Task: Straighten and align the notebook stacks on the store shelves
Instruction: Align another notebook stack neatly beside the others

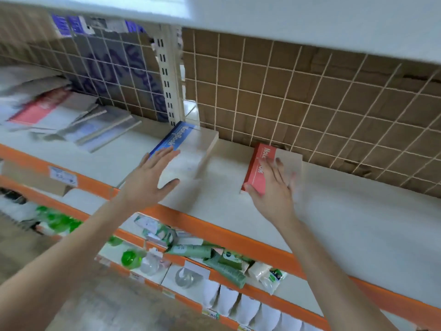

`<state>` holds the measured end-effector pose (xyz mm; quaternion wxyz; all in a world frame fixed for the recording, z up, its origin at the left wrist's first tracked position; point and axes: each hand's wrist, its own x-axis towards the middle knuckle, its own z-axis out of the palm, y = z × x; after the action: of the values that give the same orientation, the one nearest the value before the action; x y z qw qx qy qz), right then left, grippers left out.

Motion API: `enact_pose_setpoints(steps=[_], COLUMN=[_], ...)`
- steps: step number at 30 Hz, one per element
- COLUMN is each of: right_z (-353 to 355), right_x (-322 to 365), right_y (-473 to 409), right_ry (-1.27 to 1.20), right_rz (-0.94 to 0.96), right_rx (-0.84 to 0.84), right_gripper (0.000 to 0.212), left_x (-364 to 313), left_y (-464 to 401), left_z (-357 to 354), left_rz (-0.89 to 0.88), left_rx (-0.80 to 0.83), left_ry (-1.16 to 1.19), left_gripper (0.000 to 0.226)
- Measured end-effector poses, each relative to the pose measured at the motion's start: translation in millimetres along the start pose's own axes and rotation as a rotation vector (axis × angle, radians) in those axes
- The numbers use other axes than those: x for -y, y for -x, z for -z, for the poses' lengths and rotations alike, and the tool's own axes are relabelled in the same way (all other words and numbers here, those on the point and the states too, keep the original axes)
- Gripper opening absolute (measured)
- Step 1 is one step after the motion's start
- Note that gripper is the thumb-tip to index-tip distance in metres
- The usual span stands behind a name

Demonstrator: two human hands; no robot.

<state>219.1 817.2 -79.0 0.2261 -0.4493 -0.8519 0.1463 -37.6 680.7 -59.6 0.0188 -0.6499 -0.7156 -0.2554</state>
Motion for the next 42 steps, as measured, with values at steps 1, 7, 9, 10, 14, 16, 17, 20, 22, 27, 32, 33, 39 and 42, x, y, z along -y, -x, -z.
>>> enact_pose_setpoints(steps=[1,7,9,10,14,16,17,20,22,27,32,33,39,42], right_z=[-8.2,-76.9,-101.8,-115.4,-172.5,-198.1,-209.1,-233.5,-243.9,-260.2,-275.5,-278.4,-297.5,-304.4], right_x=[19.2,139.0,184.4,208.6,308.5,353.0,370.9,404.8,414.1,426.6,435.7,438.5,451.4,451.1], right_y=[-4.9,-26.3,-35.1,-39.1,-51.9,-56.7,-59.5,-69.8,-81.8,-128.6,-177.1,-186.3,-225.9,-234.8], right_ry=[-0.018,0.104,0.134,0.14,0.103,0.096,0.089,0.066,0.061,0.077,-0.062,-0.103,-0.052,0.01], right_rz=[0.032,0.158,0.154,0.157,0.174,0.191,0.197,0.184,0.149,0.118,0.158,0.172,0.148,0.159], right_rx=[0.022,0.183,0.209,0.214,0.243,0.262,0.26,0.241,0.254,0.231,0.189,0.186,0.348,0.461], right_gripper=[0.069,0.072,0.072,0.072,0.073,0.073,0.074,0.073,0.073,0.078,0.083,0.085,0.113,0.12], left_x=[13.2,115.0,155.9,177.1,255.5,289.2,305.8,348.7,368.5,399.8,420.7,424.0,444.7,460.1], left_y=[10.6,78.0,95.1,103.0,133.8,148.1,153.3,158.9,154.5,117.0,51.7,37.9,-16.2,-27.2], left_z=[12.1,89.4,115.1,127.6,173.2,191.5,198.9,213.4,216.5,203.5,190.4,188.8,178.7,175.0], left_rz=[0.026,0.146,0.185,0.204,0.27,0.285,0.286,0.3,0.309,0.28,0.19,0.171,0.019,-0.001], left_rx=[0.008,0.025,0.012,0.004,0.009,0.047,0.07,0.096,0.088,0.121,0.151,0.152,0.247,0.331], left_ry=[-0.04,-0.231,-0.261,-0.272,-0.292,-0.298,-0.301,-0.283,-0.259,-0.187,-0.189,-0.199,-0.305,-0.38], left_gripper=[0.063,0.067,0.066,0.065,0.067,0.07,0.07,0.068,0.069,0.069,0.07,0.07,0.082,0.092])
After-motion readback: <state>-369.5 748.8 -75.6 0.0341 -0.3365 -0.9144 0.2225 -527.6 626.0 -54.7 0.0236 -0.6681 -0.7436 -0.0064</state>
